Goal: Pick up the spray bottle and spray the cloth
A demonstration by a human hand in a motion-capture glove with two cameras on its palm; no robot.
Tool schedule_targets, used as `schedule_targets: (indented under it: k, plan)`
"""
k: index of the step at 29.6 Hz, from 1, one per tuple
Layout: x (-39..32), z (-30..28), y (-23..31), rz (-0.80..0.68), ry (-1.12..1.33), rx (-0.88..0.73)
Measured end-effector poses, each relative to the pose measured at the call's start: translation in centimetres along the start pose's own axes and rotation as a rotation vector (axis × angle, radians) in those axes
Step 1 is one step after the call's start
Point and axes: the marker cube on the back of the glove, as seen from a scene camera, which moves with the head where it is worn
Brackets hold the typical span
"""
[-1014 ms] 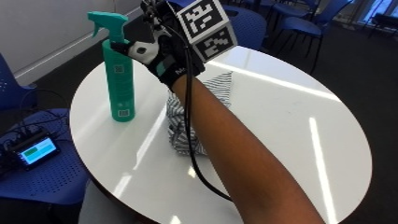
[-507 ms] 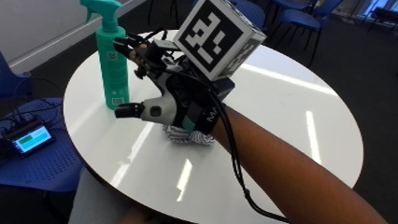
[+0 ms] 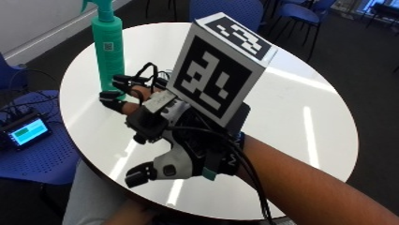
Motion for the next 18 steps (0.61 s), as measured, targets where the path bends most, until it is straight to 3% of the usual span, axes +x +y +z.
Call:
schedule_targets:
  k: [18]
  plan:
    - [-3.0,1.0,2.5,-0.075,0.039,-0.065]
